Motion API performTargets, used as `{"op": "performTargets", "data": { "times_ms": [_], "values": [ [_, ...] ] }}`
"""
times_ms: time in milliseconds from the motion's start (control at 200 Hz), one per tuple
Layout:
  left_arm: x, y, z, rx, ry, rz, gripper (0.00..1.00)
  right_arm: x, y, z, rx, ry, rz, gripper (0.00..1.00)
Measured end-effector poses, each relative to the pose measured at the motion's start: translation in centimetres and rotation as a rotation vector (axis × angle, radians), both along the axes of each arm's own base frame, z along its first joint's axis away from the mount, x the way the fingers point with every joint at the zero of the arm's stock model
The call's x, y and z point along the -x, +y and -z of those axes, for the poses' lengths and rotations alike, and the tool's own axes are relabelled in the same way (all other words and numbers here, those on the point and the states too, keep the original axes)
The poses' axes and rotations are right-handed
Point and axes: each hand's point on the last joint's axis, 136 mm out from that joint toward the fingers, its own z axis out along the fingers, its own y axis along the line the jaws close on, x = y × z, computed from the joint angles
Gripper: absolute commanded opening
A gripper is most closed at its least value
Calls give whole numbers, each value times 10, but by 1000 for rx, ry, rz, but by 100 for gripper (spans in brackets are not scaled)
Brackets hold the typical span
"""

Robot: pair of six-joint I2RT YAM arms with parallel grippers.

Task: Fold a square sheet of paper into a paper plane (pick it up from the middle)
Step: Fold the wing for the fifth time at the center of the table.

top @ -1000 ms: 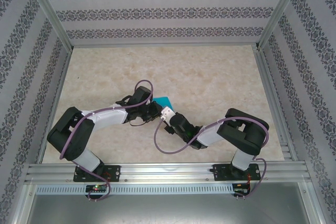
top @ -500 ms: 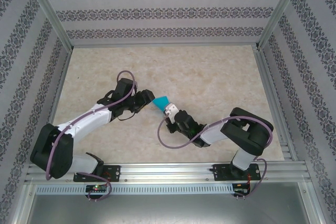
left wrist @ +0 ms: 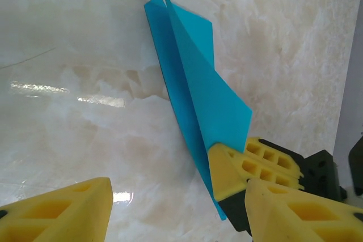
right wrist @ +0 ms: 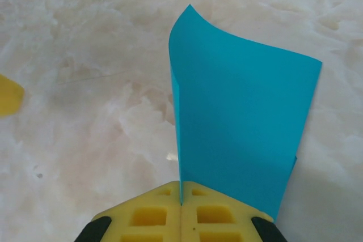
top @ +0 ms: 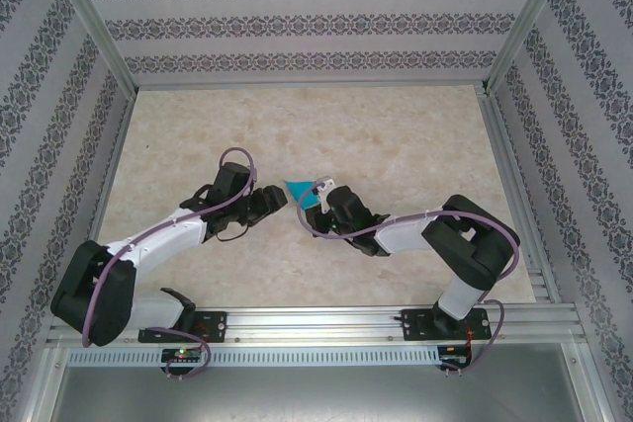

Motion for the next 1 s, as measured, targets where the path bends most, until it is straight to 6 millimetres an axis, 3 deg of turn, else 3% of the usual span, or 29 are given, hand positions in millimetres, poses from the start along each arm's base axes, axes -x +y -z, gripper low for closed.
{"op": "performTargets", "data": {
  "times_ms": [540,844,999],
  "values": [
    [3,-27,19,20,-26,76,64,6,-18,18,-214,306,52,0],
    [6,-45,32,21,-31,123,61,8,-21,12,-328,387,74,0],
    [4,-52,29,33,-62,139,58,8,-25,11,-367,418,88,0]
  ]
}}
